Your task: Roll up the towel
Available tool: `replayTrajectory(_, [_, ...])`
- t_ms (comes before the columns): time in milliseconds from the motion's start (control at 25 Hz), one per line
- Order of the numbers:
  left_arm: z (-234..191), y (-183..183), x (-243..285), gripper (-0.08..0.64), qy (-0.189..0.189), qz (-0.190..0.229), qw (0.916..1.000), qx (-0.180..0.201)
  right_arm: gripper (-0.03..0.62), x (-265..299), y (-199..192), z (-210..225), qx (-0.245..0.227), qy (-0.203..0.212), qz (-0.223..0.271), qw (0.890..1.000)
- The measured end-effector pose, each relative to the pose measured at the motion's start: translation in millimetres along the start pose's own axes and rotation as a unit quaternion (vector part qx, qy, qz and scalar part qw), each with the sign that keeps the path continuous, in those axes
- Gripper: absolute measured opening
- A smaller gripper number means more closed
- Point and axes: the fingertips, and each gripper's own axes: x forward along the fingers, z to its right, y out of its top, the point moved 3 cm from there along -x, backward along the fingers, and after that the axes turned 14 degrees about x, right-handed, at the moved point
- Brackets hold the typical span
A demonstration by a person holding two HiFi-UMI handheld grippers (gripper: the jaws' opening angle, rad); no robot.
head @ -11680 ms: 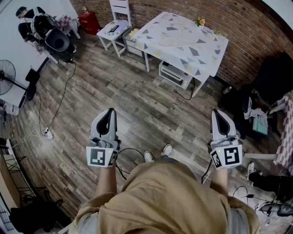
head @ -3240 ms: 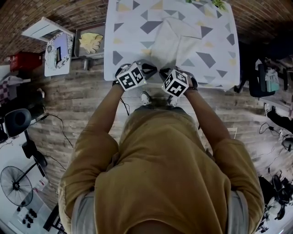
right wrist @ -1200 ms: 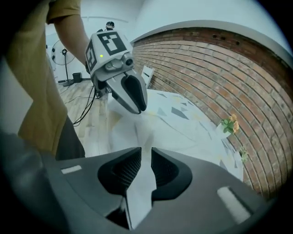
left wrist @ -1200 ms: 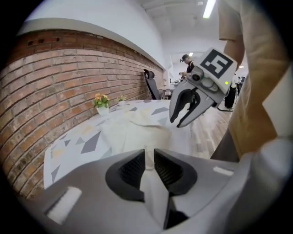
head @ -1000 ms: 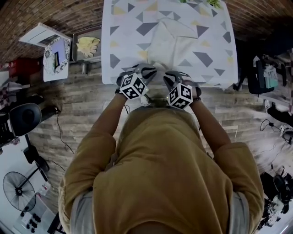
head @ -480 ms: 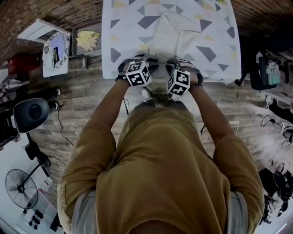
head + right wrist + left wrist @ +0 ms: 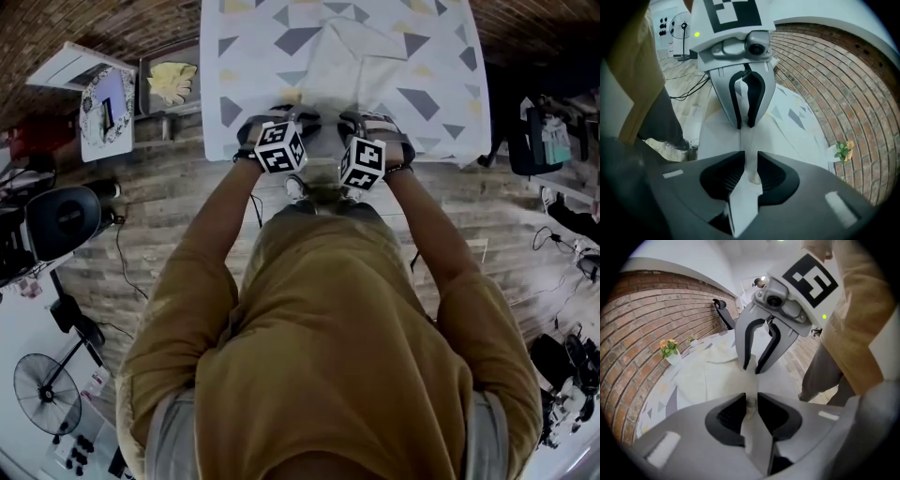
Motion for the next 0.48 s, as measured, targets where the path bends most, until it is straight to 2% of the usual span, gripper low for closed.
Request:
replayTrajectory(160, [-0.8,-1.2,2.1,0.106,0.013,-0.009,0.9998,0.014,0.066,4.9,-0.9,2.4,-0.005,-0.003,-0.012,1.0])
replayTrajectory(480, [1.8,-4.1,0.2,0.106,0.014,-0.004,0.9999,-0.004,0.067,0.0,-0.5,-5.9,0.015,0.022,-0.016,1.0])
